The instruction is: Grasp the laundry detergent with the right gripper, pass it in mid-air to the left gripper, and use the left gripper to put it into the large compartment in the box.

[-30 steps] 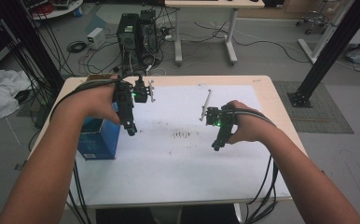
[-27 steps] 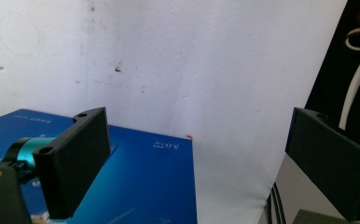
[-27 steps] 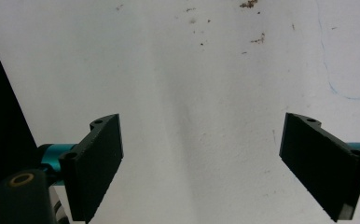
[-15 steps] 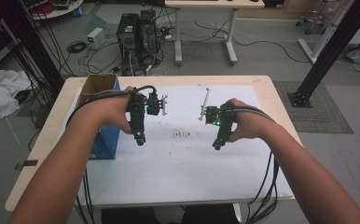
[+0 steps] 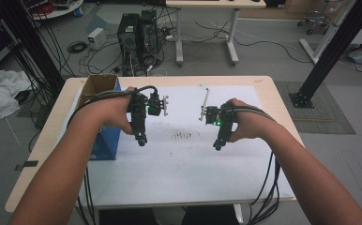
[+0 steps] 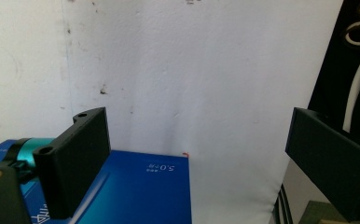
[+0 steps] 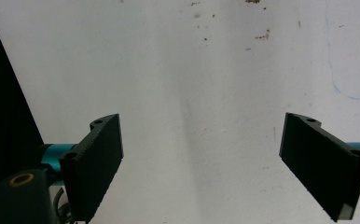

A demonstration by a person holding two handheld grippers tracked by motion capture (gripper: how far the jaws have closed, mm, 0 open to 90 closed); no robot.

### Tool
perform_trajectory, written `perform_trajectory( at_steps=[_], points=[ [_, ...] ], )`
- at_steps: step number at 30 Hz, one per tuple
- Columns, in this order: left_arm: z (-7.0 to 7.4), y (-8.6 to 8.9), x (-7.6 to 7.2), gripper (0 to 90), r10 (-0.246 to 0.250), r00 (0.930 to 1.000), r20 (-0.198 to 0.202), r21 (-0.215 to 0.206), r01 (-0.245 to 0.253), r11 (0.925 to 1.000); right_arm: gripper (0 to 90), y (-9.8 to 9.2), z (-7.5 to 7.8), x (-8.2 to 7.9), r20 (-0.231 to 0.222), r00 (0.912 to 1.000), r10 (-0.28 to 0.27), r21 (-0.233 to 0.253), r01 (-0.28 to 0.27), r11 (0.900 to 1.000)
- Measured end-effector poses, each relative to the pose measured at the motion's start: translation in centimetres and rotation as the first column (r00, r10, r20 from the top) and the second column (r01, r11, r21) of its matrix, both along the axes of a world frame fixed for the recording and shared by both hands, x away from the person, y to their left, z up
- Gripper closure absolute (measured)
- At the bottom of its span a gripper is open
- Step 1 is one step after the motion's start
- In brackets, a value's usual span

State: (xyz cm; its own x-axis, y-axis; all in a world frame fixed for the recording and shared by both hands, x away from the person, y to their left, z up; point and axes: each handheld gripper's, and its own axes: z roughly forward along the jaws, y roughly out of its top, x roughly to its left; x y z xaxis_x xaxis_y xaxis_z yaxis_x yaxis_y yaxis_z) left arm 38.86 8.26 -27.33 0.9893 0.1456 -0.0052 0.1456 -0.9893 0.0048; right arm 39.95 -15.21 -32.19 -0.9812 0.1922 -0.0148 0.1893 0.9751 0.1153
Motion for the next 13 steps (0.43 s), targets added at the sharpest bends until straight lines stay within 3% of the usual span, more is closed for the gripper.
perform_trajectory(
  at_steps=[13],
  points=[
    [-0.08,-0.01,0.21,6.5,0.000,1.0000,0.007,0.011,0.000,0.9999,12.5,-0.07,0.00,0.08,0.000,1.0000,-0.002,-0.003,0.002,1.000]
  ],
)
